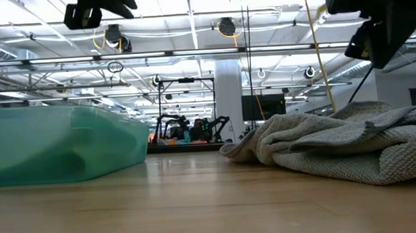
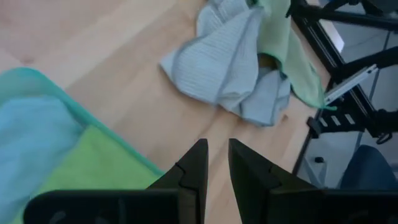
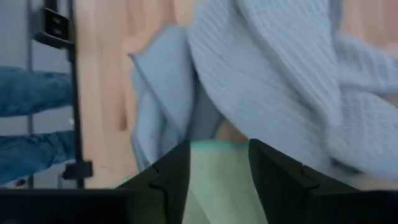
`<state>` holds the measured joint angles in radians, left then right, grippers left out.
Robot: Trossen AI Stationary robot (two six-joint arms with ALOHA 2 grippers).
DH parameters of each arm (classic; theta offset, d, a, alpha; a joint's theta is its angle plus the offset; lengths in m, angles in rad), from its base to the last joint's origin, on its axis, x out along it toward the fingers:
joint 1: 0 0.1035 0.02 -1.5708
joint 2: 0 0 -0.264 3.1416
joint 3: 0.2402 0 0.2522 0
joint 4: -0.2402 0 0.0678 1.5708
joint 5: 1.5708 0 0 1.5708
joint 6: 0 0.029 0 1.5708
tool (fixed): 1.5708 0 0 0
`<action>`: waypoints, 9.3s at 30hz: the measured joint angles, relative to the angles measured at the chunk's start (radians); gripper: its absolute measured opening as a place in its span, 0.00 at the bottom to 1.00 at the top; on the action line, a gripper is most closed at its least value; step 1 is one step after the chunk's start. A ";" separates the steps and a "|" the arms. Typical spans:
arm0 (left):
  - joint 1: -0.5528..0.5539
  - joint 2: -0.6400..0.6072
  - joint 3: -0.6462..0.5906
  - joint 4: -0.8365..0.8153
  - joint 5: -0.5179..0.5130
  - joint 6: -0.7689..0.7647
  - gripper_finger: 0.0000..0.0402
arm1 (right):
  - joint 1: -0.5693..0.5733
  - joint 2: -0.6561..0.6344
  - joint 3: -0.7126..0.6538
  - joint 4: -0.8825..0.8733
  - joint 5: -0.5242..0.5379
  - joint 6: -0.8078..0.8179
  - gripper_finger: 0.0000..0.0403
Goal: Fold microfiber towels
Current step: Fold the top gray microfiber cloth
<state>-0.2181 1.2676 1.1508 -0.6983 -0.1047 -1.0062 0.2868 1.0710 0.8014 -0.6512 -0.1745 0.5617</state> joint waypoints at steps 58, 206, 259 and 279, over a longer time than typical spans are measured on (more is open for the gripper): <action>-0.164 0.207 0.151 0.450 -0.346 0.588 0.50 | -0.069 0.050 0.198 0.439 0.196 0.278 0.00; 0.179 0.252 0.152 0.194 0.053 0.585 0.02 | -0.052 0.097 -0.308 0.315 0.323 -0.304 0.03; 0.182 0.103 0.153 0.235 0.007 0.713 0.01 | 0.143 0.235 0.937 -0.639 0.383 0.515 0.00; 0.196 0.134 0.047 0.298 -0.004 0.523 0.16 | -0.097 0.229 0.854 -0.557 0.483 0.053 0.00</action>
<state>-0.0222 1.4020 1.1973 -0.4002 -0.1089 -0.4831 0.1897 1.2996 1.6554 -1.2085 0.3088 0.6148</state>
